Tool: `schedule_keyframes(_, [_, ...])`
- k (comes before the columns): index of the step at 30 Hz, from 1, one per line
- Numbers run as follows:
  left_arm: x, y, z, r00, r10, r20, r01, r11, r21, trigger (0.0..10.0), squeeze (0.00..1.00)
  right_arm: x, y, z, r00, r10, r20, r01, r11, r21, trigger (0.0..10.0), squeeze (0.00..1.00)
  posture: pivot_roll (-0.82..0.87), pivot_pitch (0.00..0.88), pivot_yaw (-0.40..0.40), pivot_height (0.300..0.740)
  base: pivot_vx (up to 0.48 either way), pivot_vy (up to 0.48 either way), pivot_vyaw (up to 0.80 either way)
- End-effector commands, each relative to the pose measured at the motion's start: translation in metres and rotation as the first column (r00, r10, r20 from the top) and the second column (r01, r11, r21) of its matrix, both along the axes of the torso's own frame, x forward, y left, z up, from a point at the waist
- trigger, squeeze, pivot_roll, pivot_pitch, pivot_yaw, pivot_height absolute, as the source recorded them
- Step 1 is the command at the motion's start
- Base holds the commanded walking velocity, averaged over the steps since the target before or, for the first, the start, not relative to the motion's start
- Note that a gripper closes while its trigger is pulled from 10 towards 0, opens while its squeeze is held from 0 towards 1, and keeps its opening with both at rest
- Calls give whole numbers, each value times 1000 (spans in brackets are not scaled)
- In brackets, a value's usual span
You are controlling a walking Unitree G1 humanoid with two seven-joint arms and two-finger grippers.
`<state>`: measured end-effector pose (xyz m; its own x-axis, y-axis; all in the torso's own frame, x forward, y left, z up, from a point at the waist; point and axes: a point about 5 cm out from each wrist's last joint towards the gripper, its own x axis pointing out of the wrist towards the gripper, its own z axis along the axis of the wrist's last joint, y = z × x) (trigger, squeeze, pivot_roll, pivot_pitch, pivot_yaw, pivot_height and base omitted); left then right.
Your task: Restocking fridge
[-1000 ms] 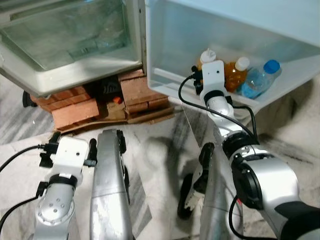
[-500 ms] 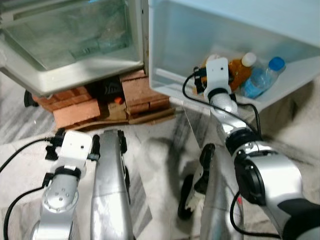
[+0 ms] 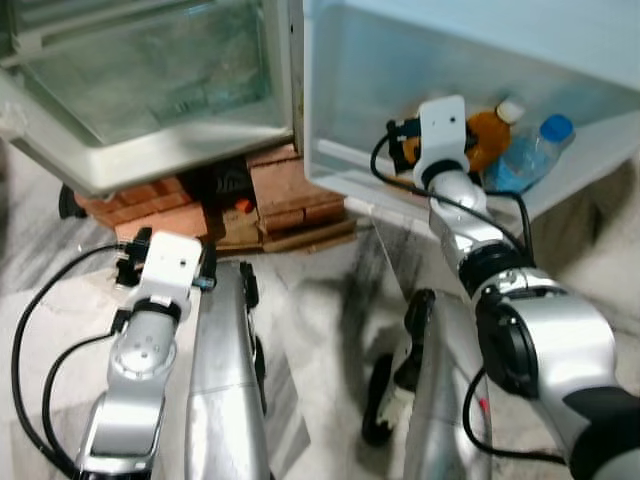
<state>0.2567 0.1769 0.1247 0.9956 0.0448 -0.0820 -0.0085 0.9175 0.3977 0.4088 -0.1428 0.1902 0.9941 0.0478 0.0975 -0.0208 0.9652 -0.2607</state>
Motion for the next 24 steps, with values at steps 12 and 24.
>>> schedule_keyframes(12, [10,-8,-23,1000,-15,-27,14,999,-28,10000,0,-25,-22,-21,991,60,120,-53,997,-59,10000,1000,74,95,18,487,0,0,0])
schedule_keyframes(24, [14,-8,-29,1000,-11,-16,10,999,-40,10000,0,-42,-35,-43,997,3,77,-4,1000,18,10000,1000,55,92,17,487,0,0,0])
